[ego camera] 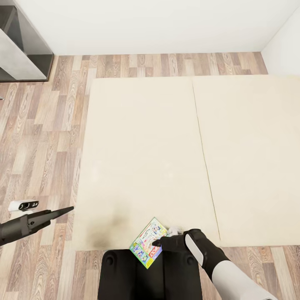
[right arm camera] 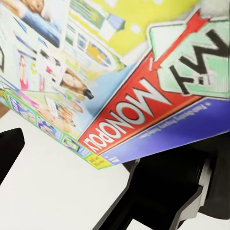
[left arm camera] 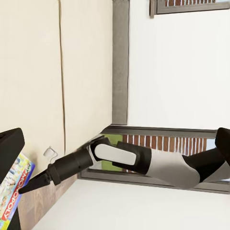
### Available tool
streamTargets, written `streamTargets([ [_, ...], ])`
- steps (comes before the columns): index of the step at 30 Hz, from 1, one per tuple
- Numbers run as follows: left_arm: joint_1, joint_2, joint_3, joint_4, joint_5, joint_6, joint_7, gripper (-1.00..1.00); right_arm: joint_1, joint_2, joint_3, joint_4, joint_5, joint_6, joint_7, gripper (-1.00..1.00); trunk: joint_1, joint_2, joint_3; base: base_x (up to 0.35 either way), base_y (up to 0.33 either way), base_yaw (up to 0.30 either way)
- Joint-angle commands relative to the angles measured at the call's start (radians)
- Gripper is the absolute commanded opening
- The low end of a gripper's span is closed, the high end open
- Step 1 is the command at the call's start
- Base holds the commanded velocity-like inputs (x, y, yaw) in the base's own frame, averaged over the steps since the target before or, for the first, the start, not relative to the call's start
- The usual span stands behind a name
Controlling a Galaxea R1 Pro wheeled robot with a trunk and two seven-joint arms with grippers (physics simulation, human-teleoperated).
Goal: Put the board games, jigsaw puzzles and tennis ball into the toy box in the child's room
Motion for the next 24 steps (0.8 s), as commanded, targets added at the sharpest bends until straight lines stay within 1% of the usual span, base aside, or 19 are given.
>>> streamTargets([
  [1,0.000,0.000,0.003,0.000,0.000,0.011,-0.004,1.00,0.000,-0.001,0.001,-0.002,0.001,0.002,0.002,1.00,0.001,-0.001,-0.001,0.000,0.000,0.000],
  [15,0.000,0.000,0.008,0.000,0.000,0.011,-0.004,1.00,0.005,-0.001,0.002,-0.012,0.001,-0.003,0.002,1.00,0.001,-0.001,-0.001,0.000,0.000,0.000],
  [20,0.000,0.000,0.008,0.000,0.000,0.011,-0.004,1.00,0.013,-0.004,0.003,-0.078,0.000,-0.003,0.003,1.00,0.001,-0.001,-0.001,0.000,0.000,0.000],
  [24,0.000,0.000,0.008,0.000,0.001,0.011,-0.004,1.00,0.015,-0.009,0.003,-0.098,0.000,-0.003,0.021,1.00,0.001,-0.001,-0.001,0.000,0.000,0.000],
])
